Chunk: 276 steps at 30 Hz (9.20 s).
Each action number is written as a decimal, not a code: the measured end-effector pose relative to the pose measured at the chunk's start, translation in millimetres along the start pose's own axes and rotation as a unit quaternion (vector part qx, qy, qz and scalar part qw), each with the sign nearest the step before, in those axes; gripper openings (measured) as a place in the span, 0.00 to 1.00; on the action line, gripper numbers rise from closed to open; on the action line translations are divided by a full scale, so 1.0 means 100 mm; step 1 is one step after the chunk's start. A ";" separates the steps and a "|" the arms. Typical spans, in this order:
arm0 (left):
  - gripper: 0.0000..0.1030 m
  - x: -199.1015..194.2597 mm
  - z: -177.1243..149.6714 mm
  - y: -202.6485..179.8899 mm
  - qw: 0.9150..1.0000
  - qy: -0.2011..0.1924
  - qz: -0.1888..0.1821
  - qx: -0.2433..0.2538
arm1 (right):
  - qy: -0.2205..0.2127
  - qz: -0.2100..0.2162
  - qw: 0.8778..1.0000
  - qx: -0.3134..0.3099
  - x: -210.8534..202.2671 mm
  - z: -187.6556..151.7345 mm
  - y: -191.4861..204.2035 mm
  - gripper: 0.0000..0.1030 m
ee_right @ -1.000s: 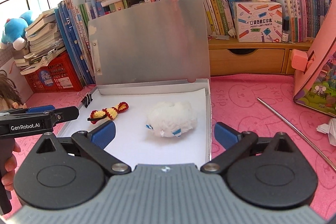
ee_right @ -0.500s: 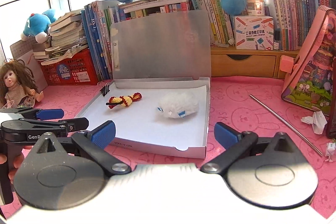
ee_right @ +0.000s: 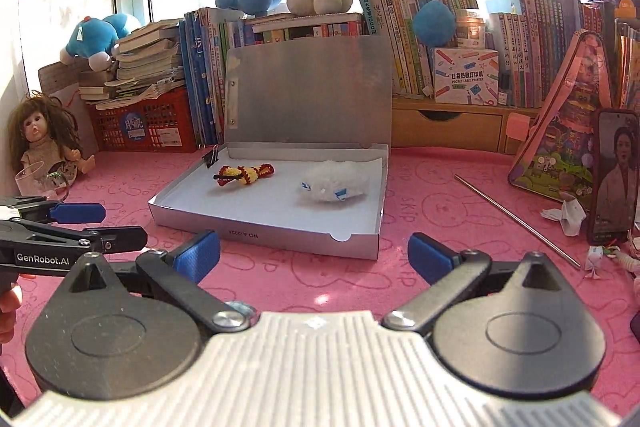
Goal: Organize objects
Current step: 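Withdraw both open tools from the box back to the pile, then grasp the top black round cap with the left tool and lift it, then carry the black cap in the left tool toward the silver box, then lower the black cap in the left tool over the box interior, then open the left tool to release the black cap inside the box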
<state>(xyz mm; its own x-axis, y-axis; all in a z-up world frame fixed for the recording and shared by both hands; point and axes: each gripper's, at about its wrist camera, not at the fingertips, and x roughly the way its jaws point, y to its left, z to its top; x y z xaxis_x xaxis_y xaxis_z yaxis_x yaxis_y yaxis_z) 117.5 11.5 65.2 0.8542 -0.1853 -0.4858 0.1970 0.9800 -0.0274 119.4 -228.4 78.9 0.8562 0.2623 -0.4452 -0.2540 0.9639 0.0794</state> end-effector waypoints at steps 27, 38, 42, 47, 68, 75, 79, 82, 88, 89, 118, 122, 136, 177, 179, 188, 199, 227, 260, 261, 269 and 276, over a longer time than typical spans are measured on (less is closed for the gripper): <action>0.90 -0.68 -1.05 0.14 0.998 -0.051 0.033 -0.033 | -0.008 -0.064 0.998 -0.005 -0.55 -0.92 0.26 1.00; 0.90 -0.73 -1.23 0.16 0.996 -0.049 0.061 -0.039 | -0.008 -0.087 0.996 0.003 -0.65 -1.17 0.35 0.98; 0.89 -0.72 -1.26 0.17 0.996 -0.040 0.063 -0.053 | -0.009 -0.096 0.995 0.003 -0.70 -1.24 0.38 0.94; 0.88 -0.75 -1.29 0.17 0.996 -0.041 0.067 -0.051 | -0.010 -0.099 0.995 0.009 -0.77 -1.31 0.42 0.86; 0.60 -0.73 -1.29 0.16 0.996 -0.031 0.071 -0.042 | 0.002 -0.093 0.996 0.007 -0.75 -1.36 0.52 0.55; 0.52 -0.70 -1.29 0.16 0.996 -0.030 0.067 -0.041 | 0.006 -0.093 0.996 0.005 -0.75 -1.37 0.54 0.49; 0.48 -0.69 -1.29 0.15 0.997 -0.029 0.065 -0.043 | 0.007 -0.094 0.996 0.004 -0.74 -1.37 0.55 0.48; 0.44 -0.69 -1.29 0.16 0.996 -0.029 0.065 -0.044 | 0.008 -0.097 0.995 0.002 -0.74 -1.37 0.55 0.46; 0.37 -0.70 -1.29 0.17 0.996 -0.034 0.069 -0.049 | 0.013 -0.097 0.995 0.006 -0.73 -1.38 0.54 0.36; 0.37 -0.71 -1.29 0.17 0.996 -0.036 0.069 -0.049 | 0.013 -0.097 0.995 0.007 -0.73 -1.38 0.54 0.36; 0.37 -0.81 -1.04 0.13 0.995 -0.048 0.065 -0.057 | -0.004 -0.109 0.994 0.008 -0.83 -1.19 0.49 0.35; 0.37 -0.80 -1.02 0.12 0.995 -0.045 0.067 -0.055 | -0.008 -0.115 0.993 0.013 -0.85 -1.14 0.43 0.35; 0.37 -0.77 -0.87 0.07 0.996 -0.046 0.061 -0.044 | -0.024 -0.120 0.992 0.012 -0.81 -0.91 0.37 0.35; 0.37 -0.32 -0.09 0.11 0.996 -0.061 0.000 -0.058 | -0.043 -0.044 0.997 0.053 -0.29 -0.10 0.21 0.35; 0.37 -0.26 -0.04 0.13 0.996 -0.060 0.000 -0.060 | -0.039 -0.040 0.997 0.058 -0.24 -0.05 0.19 0.35; 0.37 -0.01 0.22 0.19 0.996 -0.055 -0.004 -0.067 | -0.042 -0.040 0.997 0.056 -0.07 0.19 0.12 0.35; 0.37 0.29 0.47 0.26 0.997 -0.045 0.003 -0.069 | -0.035 -0.041 0.997 0.056 0.19 0.46 0.02 0.35; 0.37 1.19 1.17 0.58 0.993 0.031 -0.004 -0.110 | 0.058 0.008 0.980 0.188 1.00 0.94 -0.46 0.35; 0.37 2.61 1.28 0.84 0.994 0.047 0.064 -0.079 | 0.098 -0.044 0.974 0.198 2.62 0.93 -0.65 0.36; 0.37 2.65 1.28 0.86 0.993 0.049 0.065 -0.083 | 0.100 -0.045 0.975 0.195 2.65 0.93 -0.65 0.36; 0.37 2.83 1.20 0.90 0.993 0.064 0.067 -0.079 | 0.109 -0.057 0.977 0.175 2.87 0.89 -0.63 0.36; 0.37 2.88 1.14 0.93 0.992 0.074 0.060 -0.088 | 0.115 -0.055 0.977 0.172 2.95 0.85 -0.61 0.38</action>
<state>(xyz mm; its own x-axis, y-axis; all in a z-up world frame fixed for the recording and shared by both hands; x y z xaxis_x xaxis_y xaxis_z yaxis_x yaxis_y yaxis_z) 437.1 41.0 22.5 0.7844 -0.0658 -0.6167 -0.0008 0.9943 -0.1070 425.6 -206.1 18.1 0.7355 0.1775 -0.6538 0.0343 0.9541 0.2975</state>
